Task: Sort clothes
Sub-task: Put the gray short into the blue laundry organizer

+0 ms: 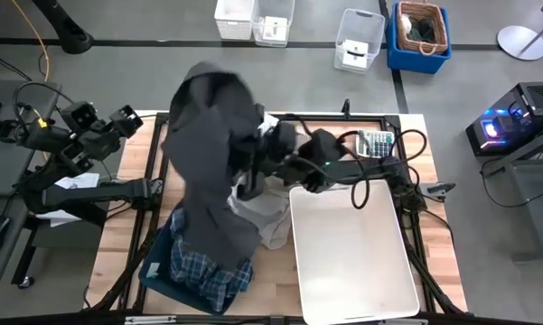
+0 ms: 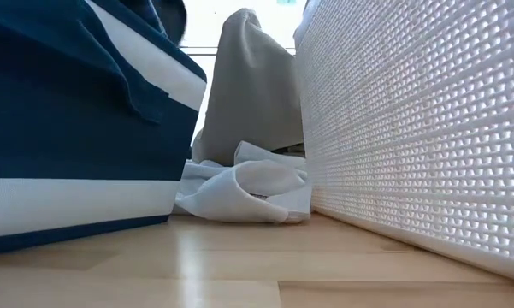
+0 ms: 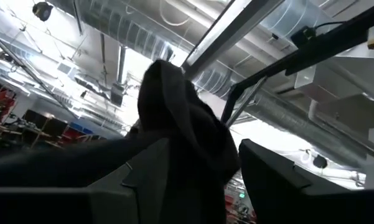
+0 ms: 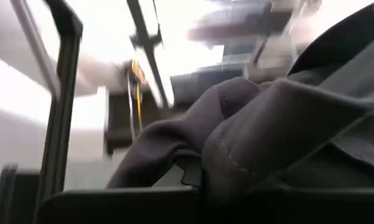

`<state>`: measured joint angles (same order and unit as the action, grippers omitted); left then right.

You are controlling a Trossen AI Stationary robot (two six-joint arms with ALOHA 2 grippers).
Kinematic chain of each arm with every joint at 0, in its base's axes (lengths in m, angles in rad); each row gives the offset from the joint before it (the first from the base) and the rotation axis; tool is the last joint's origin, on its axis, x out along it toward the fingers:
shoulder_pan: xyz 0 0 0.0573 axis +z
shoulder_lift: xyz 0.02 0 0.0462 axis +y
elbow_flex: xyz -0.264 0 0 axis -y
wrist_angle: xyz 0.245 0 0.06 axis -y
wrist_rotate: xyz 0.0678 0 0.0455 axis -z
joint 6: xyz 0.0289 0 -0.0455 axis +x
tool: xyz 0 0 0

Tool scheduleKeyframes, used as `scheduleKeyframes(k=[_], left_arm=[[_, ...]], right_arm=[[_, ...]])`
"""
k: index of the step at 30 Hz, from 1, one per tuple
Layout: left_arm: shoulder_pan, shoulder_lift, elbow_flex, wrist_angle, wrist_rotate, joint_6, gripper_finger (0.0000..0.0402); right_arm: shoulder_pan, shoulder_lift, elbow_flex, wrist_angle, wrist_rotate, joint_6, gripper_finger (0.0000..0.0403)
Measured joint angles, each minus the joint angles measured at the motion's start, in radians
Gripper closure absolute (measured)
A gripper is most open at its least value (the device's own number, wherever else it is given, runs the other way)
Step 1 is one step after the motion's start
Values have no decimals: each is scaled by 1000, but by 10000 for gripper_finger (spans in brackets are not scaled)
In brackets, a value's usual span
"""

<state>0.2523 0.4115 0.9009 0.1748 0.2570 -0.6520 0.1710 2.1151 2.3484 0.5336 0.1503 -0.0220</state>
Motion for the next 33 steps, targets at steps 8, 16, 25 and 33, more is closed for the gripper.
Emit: scheduleKeyframes(k=[8, 16, 25, 33], left_arm=[[0, 5, -1, -87, -19, 53, 216], [1, 6, -1, -126, -58, 62, 216], [1, 8, -1, -150, -60, 66, 216], [1, 9, -1, -214, -70, 62, 216]], right_arm=[[48, 24, -91, 43, 28, 142, 398], [67, 211, -76, 210, -5, 421, 398], [68, 329, -70, -34, -184, 631, 398], [87, 344, -70, -444, -265, 620, 394]])
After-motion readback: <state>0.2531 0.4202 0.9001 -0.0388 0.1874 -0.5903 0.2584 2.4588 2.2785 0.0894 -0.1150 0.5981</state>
